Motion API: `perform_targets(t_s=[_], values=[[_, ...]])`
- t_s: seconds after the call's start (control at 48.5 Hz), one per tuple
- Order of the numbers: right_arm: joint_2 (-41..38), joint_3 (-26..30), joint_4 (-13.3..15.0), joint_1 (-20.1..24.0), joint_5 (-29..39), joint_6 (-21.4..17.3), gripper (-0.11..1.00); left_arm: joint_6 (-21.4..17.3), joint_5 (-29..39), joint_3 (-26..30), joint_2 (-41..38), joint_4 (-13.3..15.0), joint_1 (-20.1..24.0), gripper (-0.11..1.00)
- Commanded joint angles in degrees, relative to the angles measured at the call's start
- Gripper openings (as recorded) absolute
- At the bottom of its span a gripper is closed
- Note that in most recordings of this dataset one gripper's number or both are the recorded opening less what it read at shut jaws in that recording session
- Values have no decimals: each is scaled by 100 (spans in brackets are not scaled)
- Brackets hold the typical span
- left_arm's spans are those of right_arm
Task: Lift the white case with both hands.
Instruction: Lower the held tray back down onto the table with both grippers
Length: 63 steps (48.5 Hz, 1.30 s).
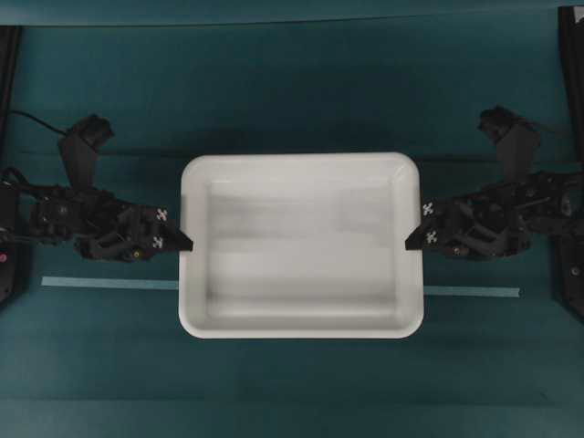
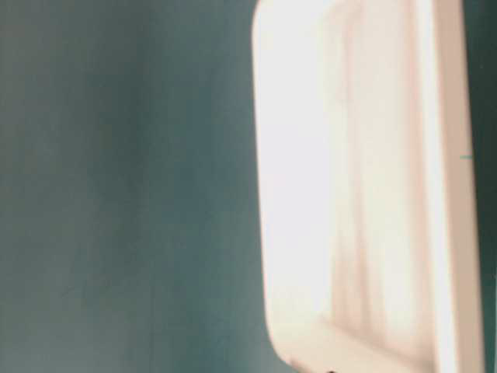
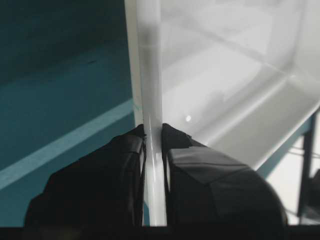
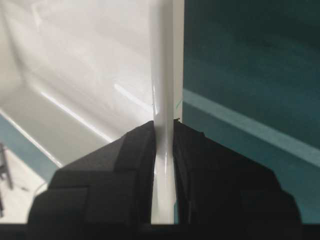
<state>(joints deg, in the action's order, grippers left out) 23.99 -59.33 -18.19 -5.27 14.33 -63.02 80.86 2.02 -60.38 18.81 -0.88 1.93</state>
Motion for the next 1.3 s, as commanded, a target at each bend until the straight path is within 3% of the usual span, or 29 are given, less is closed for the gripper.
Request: perform_targets(t_s=[0.0,0.578,1.279], values=[[-343,-26,9,-9,-35,62,11,-9,35,-97,-255,-18,-26,5],[-1187,-9,0,53,-360,70,11,-18,-79,-439,-677,-26,105,5],[-1661,149,-123,-9,-264,26,11,-114,-264,-325,-1257,-44,290,5]])
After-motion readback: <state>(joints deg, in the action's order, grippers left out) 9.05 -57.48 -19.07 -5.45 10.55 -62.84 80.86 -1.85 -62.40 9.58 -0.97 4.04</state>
